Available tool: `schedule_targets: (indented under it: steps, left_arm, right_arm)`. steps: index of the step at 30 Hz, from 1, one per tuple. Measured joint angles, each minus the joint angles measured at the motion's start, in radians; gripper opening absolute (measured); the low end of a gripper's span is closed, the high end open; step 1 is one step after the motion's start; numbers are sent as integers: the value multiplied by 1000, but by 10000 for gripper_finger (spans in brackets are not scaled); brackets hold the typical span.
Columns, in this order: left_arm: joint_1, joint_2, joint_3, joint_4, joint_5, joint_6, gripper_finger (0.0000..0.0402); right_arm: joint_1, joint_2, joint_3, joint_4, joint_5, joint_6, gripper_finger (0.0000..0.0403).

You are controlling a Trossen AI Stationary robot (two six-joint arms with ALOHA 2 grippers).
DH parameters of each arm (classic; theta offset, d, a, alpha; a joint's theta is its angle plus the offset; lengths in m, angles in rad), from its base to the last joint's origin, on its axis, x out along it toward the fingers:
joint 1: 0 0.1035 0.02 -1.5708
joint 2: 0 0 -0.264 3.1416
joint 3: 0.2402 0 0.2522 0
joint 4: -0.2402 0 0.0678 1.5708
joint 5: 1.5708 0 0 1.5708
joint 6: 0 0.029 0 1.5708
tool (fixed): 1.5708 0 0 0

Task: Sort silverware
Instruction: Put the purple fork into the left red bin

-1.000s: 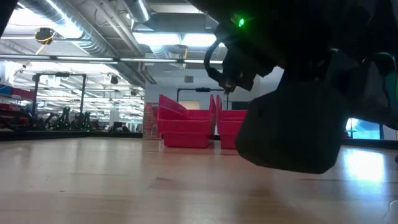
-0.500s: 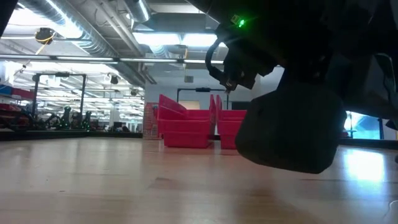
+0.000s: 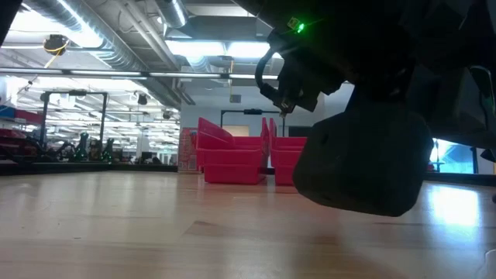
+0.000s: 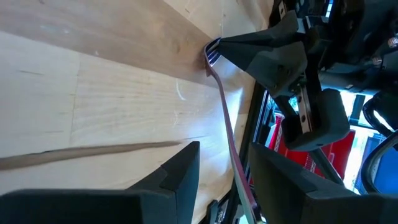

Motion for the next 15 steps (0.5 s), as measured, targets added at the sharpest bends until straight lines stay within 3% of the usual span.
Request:
schedule_targets:
  steps: [4, 15]
  left_arm:
    - [4, 0, 0, -2, 0, -16, 115]
    - [6, 0, 0, -2, 0, 10, 21]
  right_arm:
    - [0, 0, 0, 0, 0, 0, 0]
    - [0, 0, 0, 1, 0, 0, 0]
